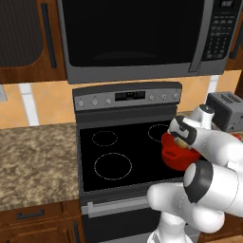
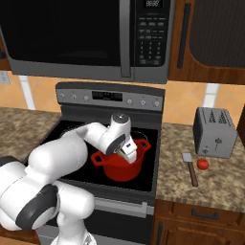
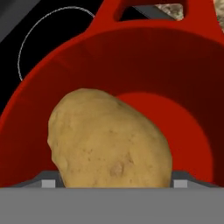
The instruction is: Put the tomato and potato in the pot. Retrieve the spatula and lightly stir the vegetables in the pot.
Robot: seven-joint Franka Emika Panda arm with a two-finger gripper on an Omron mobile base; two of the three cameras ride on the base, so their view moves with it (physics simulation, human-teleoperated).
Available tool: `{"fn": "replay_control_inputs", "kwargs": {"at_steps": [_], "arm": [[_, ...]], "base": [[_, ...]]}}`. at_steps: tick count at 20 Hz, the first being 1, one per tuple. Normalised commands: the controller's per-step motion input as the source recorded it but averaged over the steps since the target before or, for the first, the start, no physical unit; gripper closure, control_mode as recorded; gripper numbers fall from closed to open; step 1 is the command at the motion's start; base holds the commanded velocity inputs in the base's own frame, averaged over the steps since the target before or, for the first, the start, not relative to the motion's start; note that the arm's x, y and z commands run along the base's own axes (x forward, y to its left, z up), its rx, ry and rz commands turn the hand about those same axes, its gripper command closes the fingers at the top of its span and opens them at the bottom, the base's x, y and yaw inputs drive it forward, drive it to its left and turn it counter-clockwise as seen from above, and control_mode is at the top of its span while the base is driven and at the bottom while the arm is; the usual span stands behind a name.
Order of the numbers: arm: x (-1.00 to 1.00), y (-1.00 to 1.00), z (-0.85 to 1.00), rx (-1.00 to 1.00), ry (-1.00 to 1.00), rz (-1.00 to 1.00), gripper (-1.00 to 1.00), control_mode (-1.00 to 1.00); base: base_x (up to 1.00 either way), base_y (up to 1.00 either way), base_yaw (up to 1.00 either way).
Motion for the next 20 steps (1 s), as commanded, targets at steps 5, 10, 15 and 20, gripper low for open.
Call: {"fn": "replay_control_inputs", "kwargs": {"at_steps": [5,10,15,20], "arm": [[0.24,0.0,0.17,0.0,0.09,0.0,-1.0,-1.0],[0.01,-0.22,0.59,0.0,0.0,0.0,-1.0,-1.0],[-0.14,-0.47,0.41,0.0,-0.03,0.05,-1.0,-1.0],[-0.65,-0.94,0.17,0.0,-0.15,0.16,-1.0,-1.0]], "base": [[0.0,0.0,0.0],[0.0,0.0,0.0],[0.0,0.0,0.0],[0.0,0.0,0.0]]}}
